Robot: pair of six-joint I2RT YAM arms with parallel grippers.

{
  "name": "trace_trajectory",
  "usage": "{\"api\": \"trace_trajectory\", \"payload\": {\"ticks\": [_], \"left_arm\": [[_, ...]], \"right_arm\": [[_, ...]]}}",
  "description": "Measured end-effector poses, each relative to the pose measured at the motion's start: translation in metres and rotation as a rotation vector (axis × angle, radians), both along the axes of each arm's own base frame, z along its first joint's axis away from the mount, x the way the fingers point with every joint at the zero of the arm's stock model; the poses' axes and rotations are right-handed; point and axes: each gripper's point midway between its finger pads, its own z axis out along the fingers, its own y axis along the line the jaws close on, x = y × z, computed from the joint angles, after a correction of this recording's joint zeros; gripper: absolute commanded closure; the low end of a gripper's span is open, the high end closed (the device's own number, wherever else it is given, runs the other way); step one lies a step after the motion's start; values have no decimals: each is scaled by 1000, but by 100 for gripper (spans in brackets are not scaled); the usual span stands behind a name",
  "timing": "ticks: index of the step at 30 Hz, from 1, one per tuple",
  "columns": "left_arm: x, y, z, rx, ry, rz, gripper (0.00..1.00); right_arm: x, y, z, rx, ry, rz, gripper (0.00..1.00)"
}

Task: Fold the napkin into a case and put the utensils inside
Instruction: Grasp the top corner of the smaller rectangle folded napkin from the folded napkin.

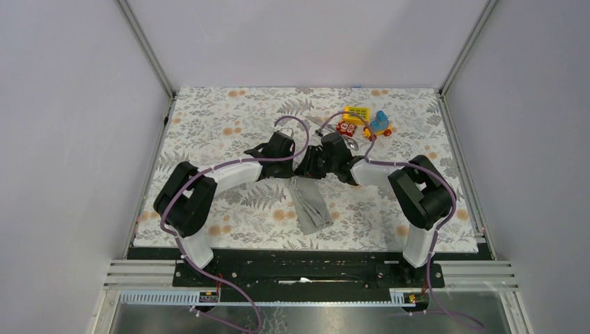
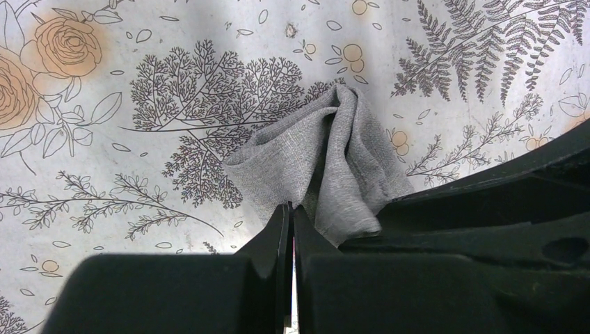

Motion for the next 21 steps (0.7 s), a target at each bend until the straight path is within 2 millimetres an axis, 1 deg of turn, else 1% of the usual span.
{"api": "trace_trajectory", "payload": {"ticks": [4, 8, 9, 13, 18, 20, 21], "left_arm": [[0, 0, 0, -2, 1, 0, 100], [0, 0, 0, -3, 2, -1, 100], [0, 0, 0, -4, 2, -1, 100], [0, 0, 0, -5, 3, -2, 100], [-1, -1, 0, -11, 7, -3, 100], [-1, -1, 0, -11, 7, -3, 100], [-1, -1, 0, -11, 7, -3, 100]], "right_arm": [[2, 3, 5, 7, -9, 12, 65], [7, 6, 12, 12, -23, 13, 72], [8, 6, 12, 12, -24, 14, 72], [12, 10, 11, 12, -23, 15, 65], [11, 10, -1, -4, 3, 16, 64], [11, 9, -2, -7, 8, 16, 64], [11, 9, -2, -7, 8, 16, 62]]}}
